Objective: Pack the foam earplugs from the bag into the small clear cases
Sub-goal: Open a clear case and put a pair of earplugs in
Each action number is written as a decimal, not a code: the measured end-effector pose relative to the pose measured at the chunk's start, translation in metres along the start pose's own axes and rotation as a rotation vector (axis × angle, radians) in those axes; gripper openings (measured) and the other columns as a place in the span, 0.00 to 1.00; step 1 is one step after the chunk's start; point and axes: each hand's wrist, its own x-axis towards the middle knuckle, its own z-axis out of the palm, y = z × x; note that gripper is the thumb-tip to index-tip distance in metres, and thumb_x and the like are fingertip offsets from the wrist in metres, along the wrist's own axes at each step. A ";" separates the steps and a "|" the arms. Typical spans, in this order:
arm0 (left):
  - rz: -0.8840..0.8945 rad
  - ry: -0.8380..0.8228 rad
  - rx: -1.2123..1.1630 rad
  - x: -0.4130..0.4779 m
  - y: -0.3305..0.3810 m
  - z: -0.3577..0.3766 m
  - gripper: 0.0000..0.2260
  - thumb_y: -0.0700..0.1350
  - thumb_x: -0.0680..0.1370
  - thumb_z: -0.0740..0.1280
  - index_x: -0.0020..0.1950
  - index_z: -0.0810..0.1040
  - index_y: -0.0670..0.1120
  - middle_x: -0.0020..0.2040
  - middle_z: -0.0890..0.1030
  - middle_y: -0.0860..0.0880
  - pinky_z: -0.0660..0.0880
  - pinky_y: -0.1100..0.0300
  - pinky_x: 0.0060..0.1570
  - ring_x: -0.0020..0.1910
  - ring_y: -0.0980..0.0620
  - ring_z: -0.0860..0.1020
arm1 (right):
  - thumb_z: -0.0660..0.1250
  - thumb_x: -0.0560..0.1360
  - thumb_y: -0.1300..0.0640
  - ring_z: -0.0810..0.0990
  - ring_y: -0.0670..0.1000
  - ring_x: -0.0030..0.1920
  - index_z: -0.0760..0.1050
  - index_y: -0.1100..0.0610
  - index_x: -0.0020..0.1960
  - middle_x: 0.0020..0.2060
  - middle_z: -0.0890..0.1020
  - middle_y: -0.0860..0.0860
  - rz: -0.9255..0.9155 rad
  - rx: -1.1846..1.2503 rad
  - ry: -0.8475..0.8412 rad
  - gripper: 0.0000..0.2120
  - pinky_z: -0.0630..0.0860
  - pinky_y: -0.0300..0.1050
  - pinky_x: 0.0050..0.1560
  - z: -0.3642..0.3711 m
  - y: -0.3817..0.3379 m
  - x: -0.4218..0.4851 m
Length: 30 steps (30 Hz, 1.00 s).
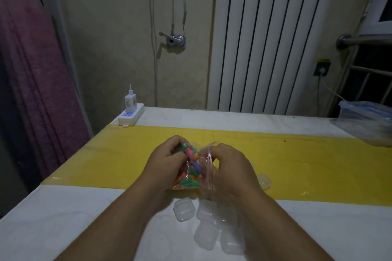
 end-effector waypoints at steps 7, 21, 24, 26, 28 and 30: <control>-0.124 -0.084 -0.196 -0.006 0.001 0.003 0.12 0.31 0.73 0.57 0.44 0.77 0.43 0.41 0.76 0.37 0.70 0.44 0.43 0.40 0.39 0.73 | 0.71 0.73 0.52 0.77 0.49 0.48 0.81 0.48 0.51 0.48 0.80 0.45 -0.006 -0.034 0.006 0.07 0.76 0.44 0.45 -0.002 0.001 0.001; -0.037 0.083 -0.088 0.004 -0.003 -0.003 0.13 0.33 0.79 0.60 0.48 0.80 0.48 0.45 0.83 0.49 0.82 0.55 0.41 0.42 0.52 0.83 | 0.64 0.77 0.52 0.74 0.44 0.37 0.72 0.49 0.41 0.37 0.77 0.44 0.071 0.205 0.171 0.07 0.70 0.43 0.36 -0.007 0.003 0.001; 0.006 0.208 0.057 0.009 -0.007 -0.008 0.11 0.39 0.81 0.61 0.50 0.78 0.54 0.47 0.83 0.54 0.82 0.58 0.41 0.42 0.57 0.83 | 0.65 0.78 0.54 0.74 0.43 0.37 0.73 0.50 0.41 0.36 0.77 0.43 0.138 0.287 0.222 0.07 0.67 0.37 0.35 -0.014 0.009 0.002; 0.023 0.267 0.190 0.015 -0.012 -0.012 0.10 0.42 0.82 0.61 0.51 0.77 0.57 0.47 0.82 0.56 0.82 0.52 0.46 0.46 0.55 0.82 | 0.65 0.78 0.54 0.73 0.42 0.36 0.74 0.51 0.41 0.35 0.77 0.44 0.171 0.307 0.227 0.07 0.66 0.34 0.33 -0.016 0.013 0.003; -0.001 0.261 0.297 0.019 -0.015 -0.016 0.09 0.45 0.82 0.61 0.54 0.76 0.60 0.51 0.81 0.56 0.81 0.51 0.50 0.48 0.54 0.81 | 0.66 0.77 0.55 0.73 0.41 0.34 0.74 0.53 0.40 0.34 0.77 0.45 0.198 0.334 0.217 0.07 0.67 0.33 0.33 -0.016 0.015 0.003; -0.061 0.239 0.366 0.022 -0.018 -0.019 0.10 0.50 0.81 0.62 0.62 0.75 0.59 0.59 0.80 0.53 0.80 0.50 0.53 0.52 0.53 0.80 | 0.66 0.77 0.55 0.73 0.42 0.33 0.75 0.54 0.40 0.33 0.78 0.46 0.219 0.351 0.200 0.07 0.67 0.33 0.32 -0.015 0.016 0.003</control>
